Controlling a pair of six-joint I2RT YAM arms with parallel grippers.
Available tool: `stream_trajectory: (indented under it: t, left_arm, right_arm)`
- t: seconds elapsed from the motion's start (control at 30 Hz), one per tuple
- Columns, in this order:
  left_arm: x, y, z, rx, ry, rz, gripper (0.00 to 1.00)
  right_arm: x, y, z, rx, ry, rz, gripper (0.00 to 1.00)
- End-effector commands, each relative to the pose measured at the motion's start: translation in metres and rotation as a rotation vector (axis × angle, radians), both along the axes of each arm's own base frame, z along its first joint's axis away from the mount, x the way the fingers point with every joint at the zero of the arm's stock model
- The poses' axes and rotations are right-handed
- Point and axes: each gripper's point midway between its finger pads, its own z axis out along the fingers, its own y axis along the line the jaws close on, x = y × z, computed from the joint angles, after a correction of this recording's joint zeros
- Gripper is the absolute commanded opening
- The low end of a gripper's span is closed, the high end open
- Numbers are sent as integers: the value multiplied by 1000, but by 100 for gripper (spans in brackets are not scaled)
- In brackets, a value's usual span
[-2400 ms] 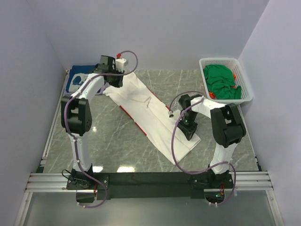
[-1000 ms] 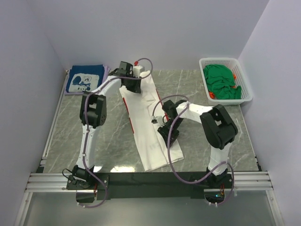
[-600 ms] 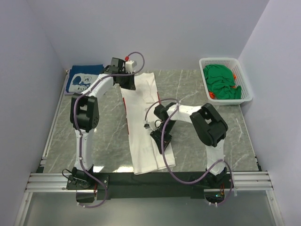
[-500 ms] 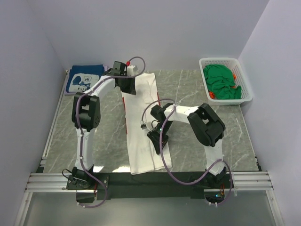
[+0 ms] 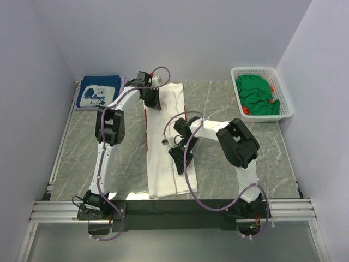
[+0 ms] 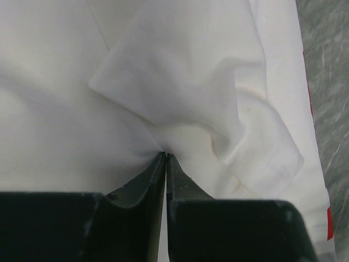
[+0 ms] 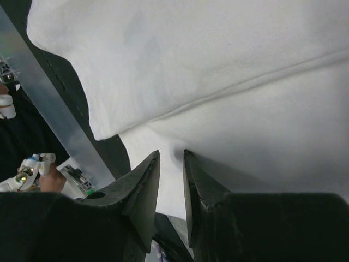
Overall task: Fold and stack the t-shirts
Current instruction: Fold the tshirt
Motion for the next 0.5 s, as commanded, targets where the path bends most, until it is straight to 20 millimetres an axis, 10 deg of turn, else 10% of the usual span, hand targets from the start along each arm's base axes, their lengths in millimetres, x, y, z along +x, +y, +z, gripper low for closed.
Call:
stream_trajectory:
  t: [0.0,0.3,0.47]
  left_arm:
    - [19,6,-21,33,-16,29,12]
    - [61,10,-11,23,-169,36,19]
    - [59,-2,59,-49,-308,-61,35]
  right_arm:
    - [29,7,-2,21,-74,-24,32]
    - [73,4,10,21,-180,-85,36]
    - [76,9,47,93,-248,-67,42]
